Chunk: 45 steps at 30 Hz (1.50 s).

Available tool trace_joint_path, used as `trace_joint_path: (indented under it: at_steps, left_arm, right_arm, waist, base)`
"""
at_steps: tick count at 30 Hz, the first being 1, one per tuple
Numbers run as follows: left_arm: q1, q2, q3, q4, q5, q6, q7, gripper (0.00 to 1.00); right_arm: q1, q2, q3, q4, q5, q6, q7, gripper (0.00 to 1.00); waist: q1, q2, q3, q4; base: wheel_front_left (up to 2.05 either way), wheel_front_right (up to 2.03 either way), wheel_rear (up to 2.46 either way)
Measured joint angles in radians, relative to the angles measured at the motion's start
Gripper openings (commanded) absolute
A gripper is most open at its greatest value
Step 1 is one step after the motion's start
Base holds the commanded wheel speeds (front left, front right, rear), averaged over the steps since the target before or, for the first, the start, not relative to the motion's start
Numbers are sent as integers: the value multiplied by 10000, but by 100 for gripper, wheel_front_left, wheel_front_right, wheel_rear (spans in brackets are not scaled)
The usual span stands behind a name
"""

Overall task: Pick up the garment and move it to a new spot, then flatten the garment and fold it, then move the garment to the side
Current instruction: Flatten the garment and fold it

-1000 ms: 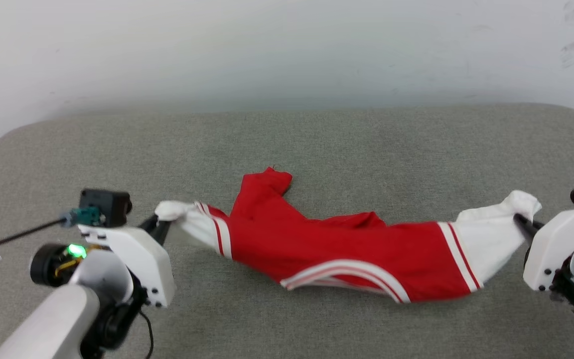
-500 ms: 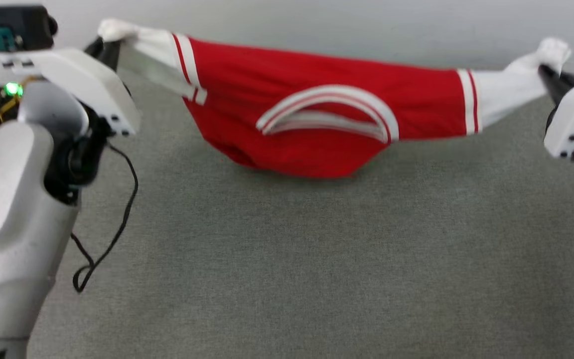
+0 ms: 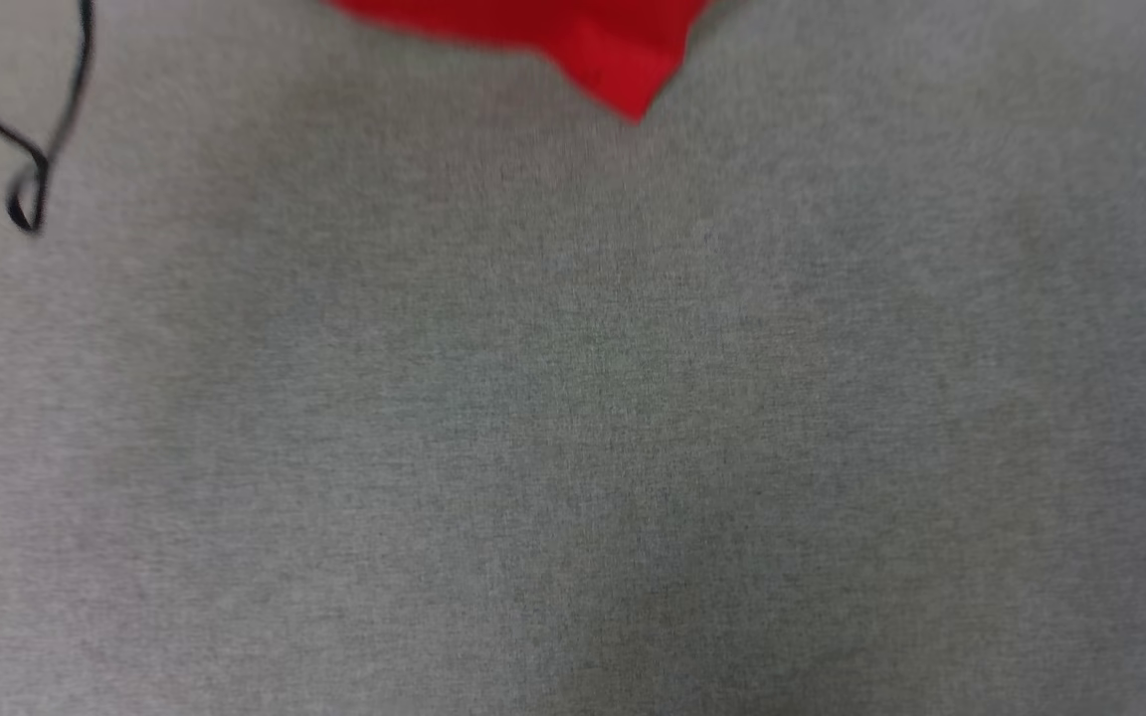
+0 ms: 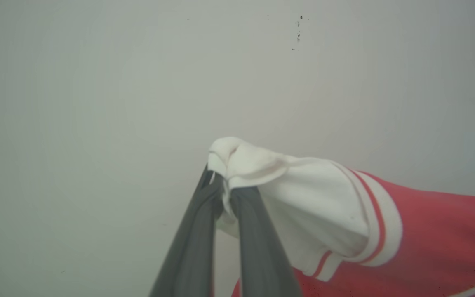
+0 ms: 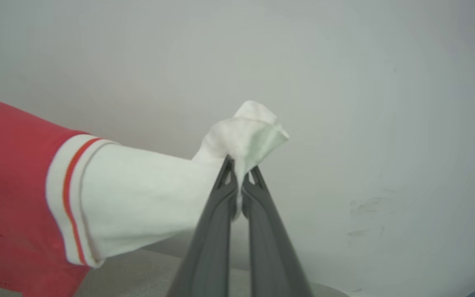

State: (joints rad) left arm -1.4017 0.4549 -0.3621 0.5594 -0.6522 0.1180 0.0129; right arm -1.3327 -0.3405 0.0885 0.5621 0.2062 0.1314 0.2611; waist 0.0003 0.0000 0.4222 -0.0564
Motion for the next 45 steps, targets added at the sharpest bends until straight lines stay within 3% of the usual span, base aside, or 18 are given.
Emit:
trace_joint_path:
  at_steps: [6, 12, 19, 26, 34, 35, 41, 45]
  left_arm:
    - [-1517, 35, 107, 433, 276, -182, -786, 0]
    - [-2150, 75, 86, 410, 407, -194, -861, 0]
    - [-1647, -98, 90, 617, 213, -125, -1043, 0]
    - [-581, -322, 105, 963, -245, -324, -1172, 0]
    - [1666, -242, 288, 1078, -903, -715, -1488, 0]
    - [2774, -100, 426, 665, -1087, -708, -1724, 0]
    - [5530, 242, 554, -993, -1319, -263, -1923, 0]
    - [7483, 560, 631, -2429, -1360, 295, -1946, 0]
  right_arm:
    - [-2036, -90, 364, 625, -385, 0, -1536, 0]
    - [-3128, -132, 846, 1053, -322, 0, -2117, 0]
    - [-3153, 257, 1239, 1664, -2, 0, -2533, 0]
    - [-2257, 575, 1519, 2351, 807, 0, -2543, 0]
    - [290, 531, 1848, 1988, 2489, -2, -2464, 0]
    - [1575, 311, 1871, 1304, 2963, -2, -2410, 0]
    - [4835, -234, 1321, -800, 3438, 0, -2150, 0]
    - [7278, -199, 529, -2462, 3223, 2, -1509, 0]
  waist:
    - [0, 0, 1234, -62]
    - [0, 0, 2260, -129]
    - [-1, 0, 3110, -237]
    - [-1, 0, 3217, -293]
    - [-2, 0, 2543, -256]
    - [-2, -1, 2158, -242]
    - [-3, 0, 1259, -171]
    - [-4, 0, 632, -99]
  base:
    - [0, 0, 0]
    - [0, 0, 0]
    - [0, 0, 0]
    - [0, 0, 0]
    - [0, 0, 0]
    - [0, 0, 0]
    - [0, 0, 0]
    - [0, 0, 0]
